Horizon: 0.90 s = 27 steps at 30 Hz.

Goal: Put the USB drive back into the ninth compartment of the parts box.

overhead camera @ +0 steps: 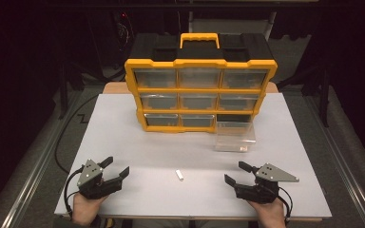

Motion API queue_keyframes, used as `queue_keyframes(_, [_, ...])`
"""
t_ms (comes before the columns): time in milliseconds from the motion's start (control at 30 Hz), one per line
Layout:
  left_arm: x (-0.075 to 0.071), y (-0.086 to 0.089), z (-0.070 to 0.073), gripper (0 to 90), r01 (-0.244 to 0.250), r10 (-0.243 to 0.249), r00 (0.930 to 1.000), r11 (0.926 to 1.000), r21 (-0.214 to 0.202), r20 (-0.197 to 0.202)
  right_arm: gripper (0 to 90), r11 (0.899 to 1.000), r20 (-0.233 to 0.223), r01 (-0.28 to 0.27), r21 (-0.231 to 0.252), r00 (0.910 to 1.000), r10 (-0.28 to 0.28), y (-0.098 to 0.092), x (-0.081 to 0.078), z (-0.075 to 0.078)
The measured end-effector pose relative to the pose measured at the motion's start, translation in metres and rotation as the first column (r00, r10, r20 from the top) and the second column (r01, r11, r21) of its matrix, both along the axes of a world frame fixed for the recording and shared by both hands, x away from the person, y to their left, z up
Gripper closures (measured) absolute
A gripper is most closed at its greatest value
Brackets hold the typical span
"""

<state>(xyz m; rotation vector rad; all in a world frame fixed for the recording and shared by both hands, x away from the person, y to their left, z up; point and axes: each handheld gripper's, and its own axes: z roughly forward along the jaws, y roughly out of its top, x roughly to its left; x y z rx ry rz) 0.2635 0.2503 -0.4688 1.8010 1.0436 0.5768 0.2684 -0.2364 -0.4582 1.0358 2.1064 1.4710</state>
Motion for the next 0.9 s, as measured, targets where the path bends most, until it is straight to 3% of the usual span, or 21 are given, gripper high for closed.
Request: queue_keyframes(900, [0.000, 0.001, 0.000, 26.3, 0.000, 0.000, 1.0000, 1.0000, -0.005, -0.003, 26.2, 0.993, 0.014, -0.112, -0.026, 0.9935, 0.113, 0.051, 0.012, 0.000])
